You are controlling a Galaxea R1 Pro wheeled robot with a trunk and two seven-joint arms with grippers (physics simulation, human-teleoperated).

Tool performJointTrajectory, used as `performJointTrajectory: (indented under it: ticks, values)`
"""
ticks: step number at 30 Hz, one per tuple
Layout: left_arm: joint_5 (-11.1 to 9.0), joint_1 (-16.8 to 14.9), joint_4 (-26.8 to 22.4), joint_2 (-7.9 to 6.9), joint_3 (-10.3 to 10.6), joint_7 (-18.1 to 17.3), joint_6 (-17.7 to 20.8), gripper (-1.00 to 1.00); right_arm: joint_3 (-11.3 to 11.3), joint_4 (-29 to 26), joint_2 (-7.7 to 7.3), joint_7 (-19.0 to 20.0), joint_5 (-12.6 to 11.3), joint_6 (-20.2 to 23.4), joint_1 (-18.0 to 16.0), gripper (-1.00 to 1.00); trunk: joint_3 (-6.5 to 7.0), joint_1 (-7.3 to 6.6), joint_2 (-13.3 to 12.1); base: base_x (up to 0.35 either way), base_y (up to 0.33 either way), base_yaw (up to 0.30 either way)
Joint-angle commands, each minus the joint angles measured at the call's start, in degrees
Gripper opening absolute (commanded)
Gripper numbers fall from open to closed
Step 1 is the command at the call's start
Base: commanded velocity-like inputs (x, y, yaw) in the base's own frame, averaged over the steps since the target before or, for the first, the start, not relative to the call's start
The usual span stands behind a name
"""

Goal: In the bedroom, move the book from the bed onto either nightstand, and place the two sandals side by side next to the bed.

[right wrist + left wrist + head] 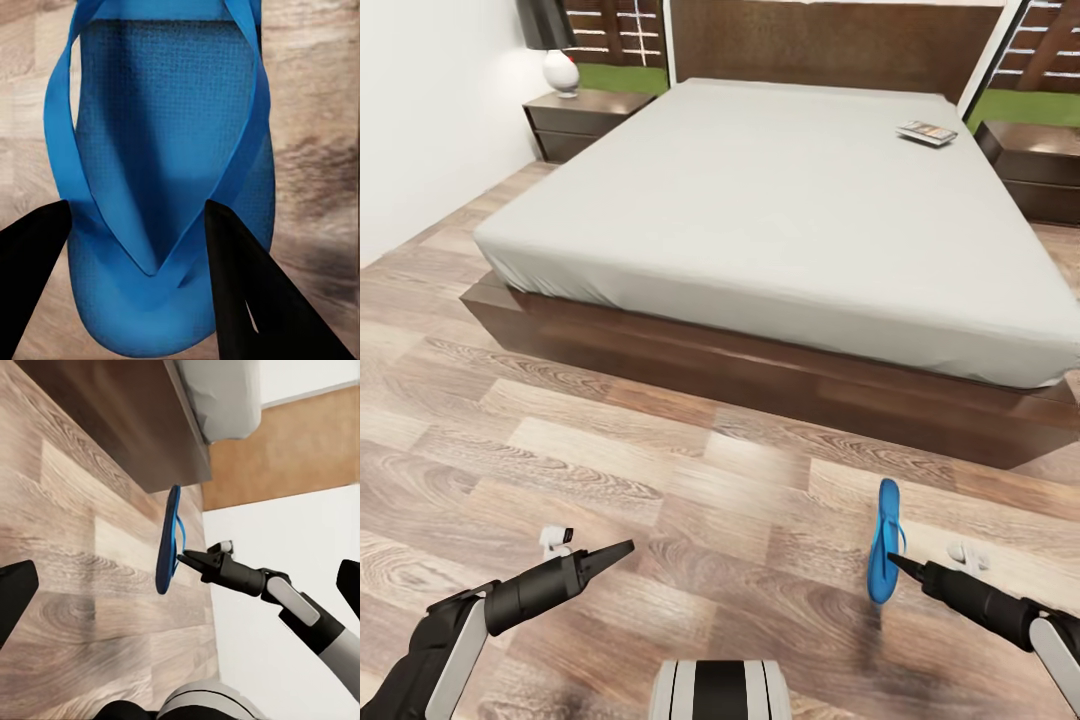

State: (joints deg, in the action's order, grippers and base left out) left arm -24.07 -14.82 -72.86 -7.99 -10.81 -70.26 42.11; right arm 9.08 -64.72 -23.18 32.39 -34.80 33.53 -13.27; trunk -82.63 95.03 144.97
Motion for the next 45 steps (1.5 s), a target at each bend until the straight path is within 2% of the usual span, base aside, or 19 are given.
performJointTrajectory:
  ticks: [1,14,18,20,22,24,25,27,28,30,33,35,36,37,39,42,45]
  values:
    - [-0.2,0.0,0.0,-0.01,0.0,-0.1,0.5,1.00,0.1,-0.2,-0.02,0.0,-0.2,0.4,0.0,-1.00,0.19,-0.03,0.0,0.000,0.000,0.000]
    - [-0.1,0.0,0.1,-0.01,-0.1,0.1,-0.1,1.00,0.2,0.0,-0.01,-0.1,-0.1,0.3,0.0,-1.00,3.07,-0.37,-0.2,0.000,0.000,0.000]
    - [0.2,0.0,3.7,-0.08,-0.2,0.1,-2.1,1.00,0.3,0.1,0.02,-0.2,0.1,0.3,0.0,-1.00,3.96,-0.47,-0.2,0.000,0.000,0.000]
    - [2.0,0.0,7.1,-0.23,-0.3,0.1,-4.1,1.00,0.3,0.1,0.00,-0.2,0.0,0.4,0.0,-1.00,4.40,-0.52,-0.3,0.000,0.000,0.000]
    - [4.2,0.0,8.5,-0.36,-0.4,0.1,-5.0,1.00,0.3,0.1,-0.01,-0.2,0.0,0.4,0.0,-1.00,4.85,-0.57,-0.3,0.000,0.000,0.000]
    - [8.0,0.0,10.0,-0.43,-0.5,0.1,-6.1,1.00,0.1,0.2,0.00,-0.1,0.1,0.4,0.0,-1.00,5.29,-0.63,-0.3,0.000,0.000,0.000]
    - [11.9,0.0,12.8,-0.44,-0.5,0.1,-8.6,1.00,-0.1,1.2,0.06,-0.1,0.1,0.4,0.0,-1.00,5.51,-0.65,-0.3,0.000,0.000,0.000]
    - [16.2,0.0,16.5,-0.42,-0.4,0.0,-12.8,1.00,-0.1,4.8,0.20,-0.1,0.2,0.3,0.1,-1.00,5.95,-0.70,-0.4,0.000,0.000,0.000]
    - [19.3,0.1,19.0,-0.42,-0.4,0.0,-15.7,1.00,-0.1,8.2,0.24,-0.1,0.2,0.2,0.2,-1.00,6.17,-0.73,-0.4,0.000,0.000,0.000]
    - [24.0,0.1,23.5,-0.62,-0.5,0.0,-20.9,1.00,-0.2,15.5,0.28,-0.1,0.2,-0.2,0.4,-1.00,6.62,-0.78,-0.4,0.000,0.000,0.000]
    - [26.6,0.1,30.6,-1.37,-0.6,0.6,-27.9,1.00,-0.2,25.0,0.51,-0.1,0.2,-1.1,0.4,-1.00,7.28,-0.86,-0.4,0.000,0.000,0.000]
    - [26.9,0.1,33.7,-1.43,-0.7,2.3,-31.4,1.00,-0.2,28.7,0.57,-0.1,0.3,-3.4,0.4,-1.00,7.73,-0.91,-0.5,0.000,0.000,0.000]
    - [27.0,0.1,35.1,-1.41,-0.7,4.0,-33.6,1.00,-0.2,30.8,0.61,-0.1,0.3,-5.9,0.4,-1.00,7.95,-0.93,-0.5,0.000,0.000,0.000]
    - [26.9,0.1,36.4,-1.37,-0.7,7.3,-35.7,1.00,-0.2,32.9,0.68,-0.1,0.2,-10.4,0.4,-1.00,8.17,-0.96,-0.5,0.000,0.000,0.000]
    - [26.7,0.1,37.1,-1.35,-0.7,10.5,-36.8,1.00,-0.2,34.1,0.72,0.0,0.2,-14.2,0.4,-1.00,8.61,-1.01,-0.5,0.000,0.000,0.000]
    - [24.7,0.1,37.6,-1.33,-1.6,14.3,-37.7,1.00,-0.2,35.1,0.75,0.0,0.2,-17.5,0.4,-1.00,9.28,-1.09,-0.6,0.000,0.000,0.000]
    - [21.9,0.0,37.8,-1.31,-4.0,17.3,-38.3,1.00,-0.2,36.4,0.77,0.0,0.2,-18.9,0.4,-1.00,9.94,-1.17,-0.6,0.000,0.000,0.000]
